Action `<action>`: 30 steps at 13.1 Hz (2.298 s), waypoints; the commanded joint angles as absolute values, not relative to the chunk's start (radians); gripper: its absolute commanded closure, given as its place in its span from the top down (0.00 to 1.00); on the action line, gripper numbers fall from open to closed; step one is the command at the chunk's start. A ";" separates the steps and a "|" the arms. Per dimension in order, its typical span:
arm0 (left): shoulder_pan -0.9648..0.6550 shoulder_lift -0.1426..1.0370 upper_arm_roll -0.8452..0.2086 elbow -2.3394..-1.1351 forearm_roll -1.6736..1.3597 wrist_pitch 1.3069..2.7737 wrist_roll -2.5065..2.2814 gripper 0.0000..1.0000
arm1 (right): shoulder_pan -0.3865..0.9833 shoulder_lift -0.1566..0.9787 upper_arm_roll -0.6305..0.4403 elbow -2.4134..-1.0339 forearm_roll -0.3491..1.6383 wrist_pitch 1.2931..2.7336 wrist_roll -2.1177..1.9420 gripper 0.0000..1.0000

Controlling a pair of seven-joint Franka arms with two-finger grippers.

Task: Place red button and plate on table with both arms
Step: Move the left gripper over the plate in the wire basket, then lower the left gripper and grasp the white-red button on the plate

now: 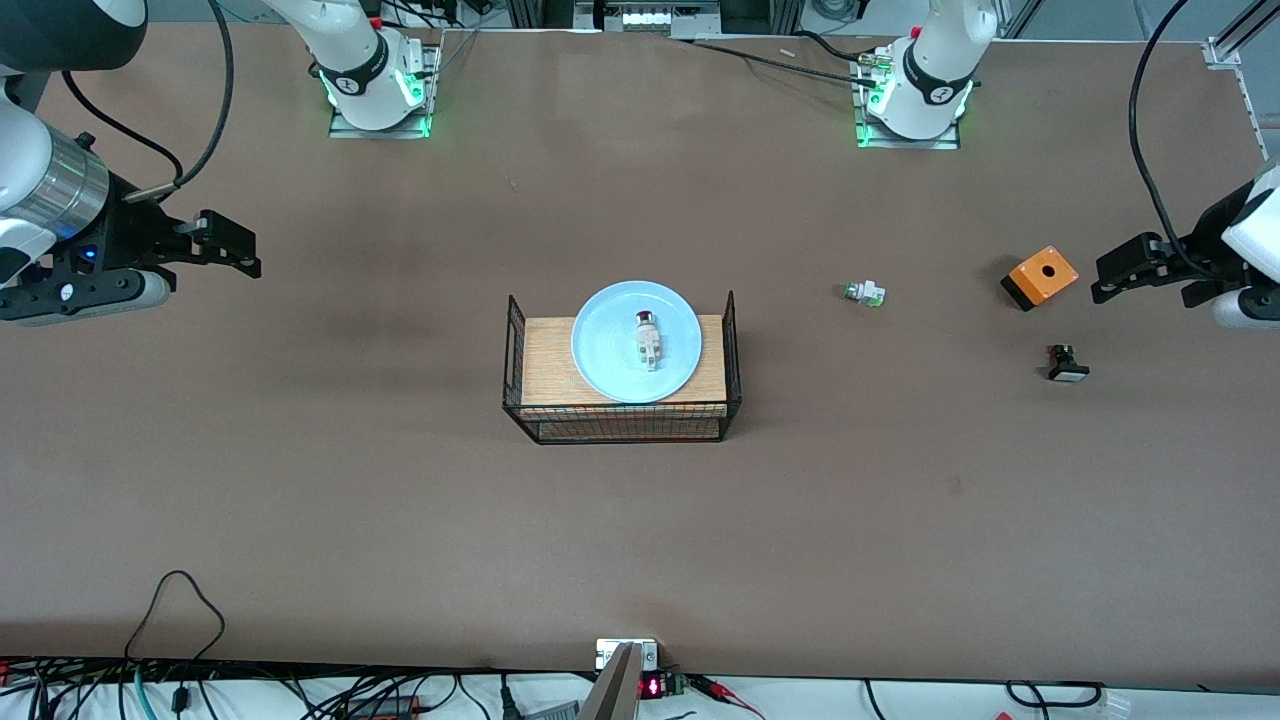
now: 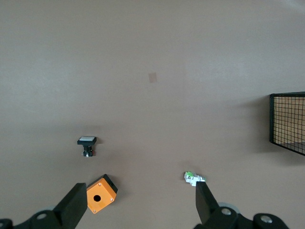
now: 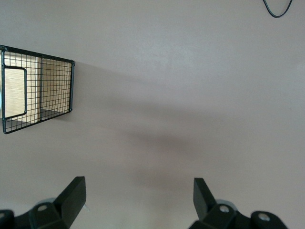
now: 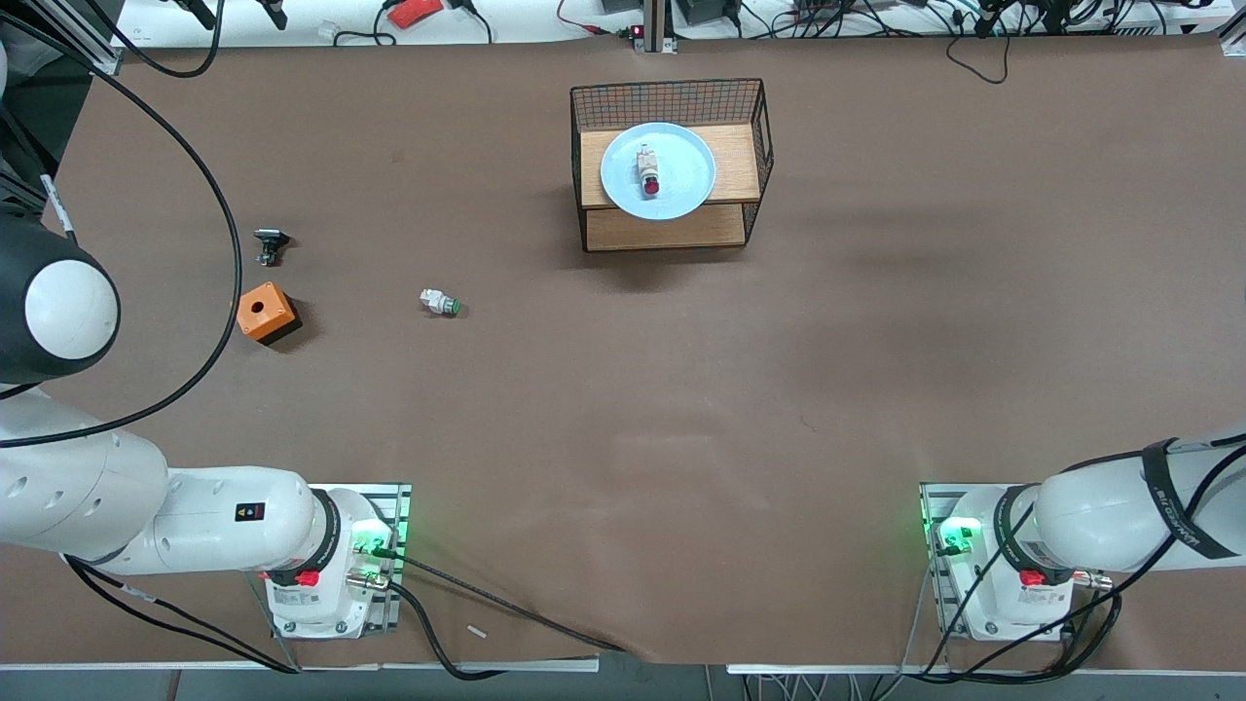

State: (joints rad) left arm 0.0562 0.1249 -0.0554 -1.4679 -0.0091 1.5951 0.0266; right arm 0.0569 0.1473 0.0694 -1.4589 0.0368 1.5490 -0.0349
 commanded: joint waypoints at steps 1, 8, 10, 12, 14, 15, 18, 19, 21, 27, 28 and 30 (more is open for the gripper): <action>0.064 0.098 -0.061 -1.494 -0.006 1.600 0.017 1.00 | 0.054 0.144 0.072 -1.445 0.051 1.531 -0.046 1.00; 0.031 0.153 -0.063 -1.488 -0.006 1.491 0.017 1.00 | 0.055 0.144 0.072 -1.445 0.051 1.532 -0.046 1.00; 0.020 0.152 -0.066 -1.486 -0.008 1.486 0.024 1.00 | 0.055 0.144 0.072 -1.445 0.051 1.532 -0.046 1.00; 0.012 0.150 -0.133 -1.483 -0.008 1.456 0.014 1.00 | 0.054 0.144 0.072 -1.445 0.051 1.532 -0.048 1.00; 0.009 0.146 -0.202 -1.470 -0.047 1.413 0.017 1.00 | 0.054 0.144 0.071 -1.445 0.051 1.534 -0.046 1.00; 0.009 0.147 -0.228 -1.459 -0.084 1.414 0.014 1.00 | 0.054 0.144 0.071 -1.445 0.049 1.532 -0.046 1.00; -0.037 0.213 -0.252 -1.451 -0.143 1.437 0.009 1.00 | 0.054 0.144 0.071 -1.445 0.049 1.532 -0.046 1.00; -0.057 0.224 -0.252 -1.451 -0.150 1.484 -0.014 1.00 | 0.052 0.146 0.071 -1.445 0.049 1.532 -0.046 1.00; -0.135 0.253 -0.252 -1.451 -0.138 1.543 -0.107 1.00 | 0.052 0.146 0.071 -1.445 0.049 1.532 -0.046 1.00; -0.386 0.365 -0.252 -1.445 -0.129 1.727 -0.519 1.00 | 0.048 0.149 0.066 -1.445 0.049 1.539 -0.048 1.00; -0.426 0.397 -0.252 -1.443 -0.118 1.785 -0.593 1.00 | 0.048 0.149 0.066 -1.445 0.048 1.539 -0.048 1.00; -0.475 0.461 -0.249 -1.392 -0.107 1.828 -0.687 1.00 | 0.046 0.149 0.064 -1.445 0.048 1.539 -0.048 1.00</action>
State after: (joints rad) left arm -0.4352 0.3850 -0.2634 -1.4753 -0.1242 1.8130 -0.6077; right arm 0.0541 0.1474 0.0638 -1.4585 0.0368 1.5490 -0.0356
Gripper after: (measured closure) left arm 0.000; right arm 0.000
